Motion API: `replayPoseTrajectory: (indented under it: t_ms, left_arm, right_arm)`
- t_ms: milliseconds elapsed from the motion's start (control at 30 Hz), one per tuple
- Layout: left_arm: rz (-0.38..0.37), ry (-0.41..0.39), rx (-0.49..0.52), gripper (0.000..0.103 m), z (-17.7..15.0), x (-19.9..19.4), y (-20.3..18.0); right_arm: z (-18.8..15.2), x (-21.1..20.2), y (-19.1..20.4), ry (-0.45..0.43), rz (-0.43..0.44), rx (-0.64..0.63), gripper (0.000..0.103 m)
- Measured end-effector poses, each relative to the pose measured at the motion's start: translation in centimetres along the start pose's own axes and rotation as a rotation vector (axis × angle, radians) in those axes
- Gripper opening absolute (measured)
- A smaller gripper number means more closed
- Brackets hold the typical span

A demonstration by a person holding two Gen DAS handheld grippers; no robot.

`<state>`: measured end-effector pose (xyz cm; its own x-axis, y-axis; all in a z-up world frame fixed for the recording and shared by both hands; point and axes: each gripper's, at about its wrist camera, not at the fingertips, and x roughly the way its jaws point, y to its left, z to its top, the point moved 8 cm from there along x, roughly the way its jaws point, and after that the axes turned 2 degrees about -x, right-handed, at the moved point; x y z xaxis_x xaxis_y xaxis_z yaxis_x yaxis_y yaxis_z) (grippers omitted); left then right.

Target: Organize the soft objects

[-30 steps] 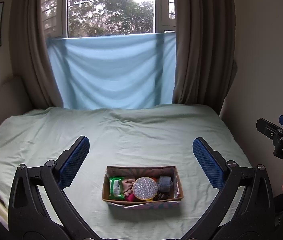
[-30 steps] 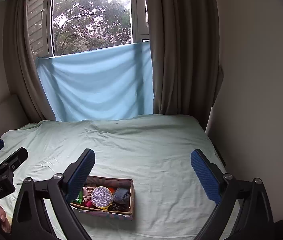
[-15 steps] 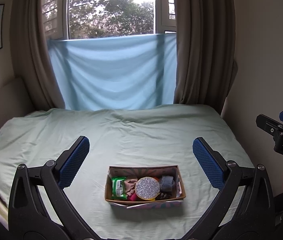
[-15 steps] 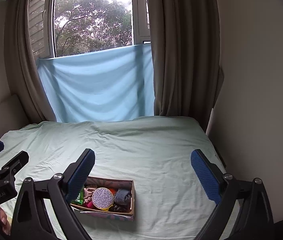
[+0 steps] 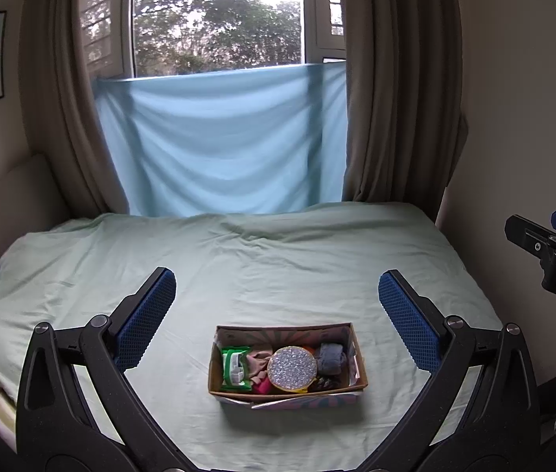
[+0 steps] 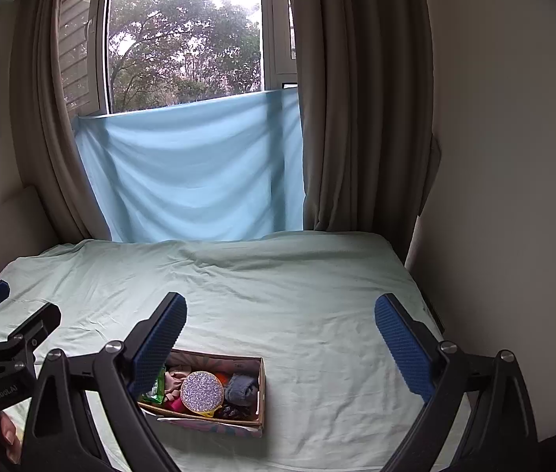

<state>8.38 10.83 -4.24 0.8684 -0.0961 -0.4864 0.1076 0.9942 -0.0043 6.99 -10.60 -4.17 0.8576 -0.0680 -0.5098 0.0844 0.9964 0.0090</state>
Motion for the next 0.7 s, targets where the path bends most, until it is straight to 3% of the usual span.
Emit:
replayPoseTrajectory:
  t_ms: [333, 567, 700]
  left_arm:
    - [-0.010, -0.018, -0.012, 0.103, 0.5, -0.1, -0.3]
    - [0.044, -0.043, 0.011, 0.103, 1.1, -0.1, -0.6]
    - [0.032, -0.043, 0.024, 0.103, 1.0, 0.4, -1.4]
  right_arm:
    - [0.5, 0.2, -0.3, -0.005, 0.003, 0.003, 0.096]
    - [0.8, 0.8, -0.6, -0.013, 0.009, -0.003, 0.096]
    - [1.0, 1.7, -0.8, -0.004, 0.012, -0.010, 0.096]
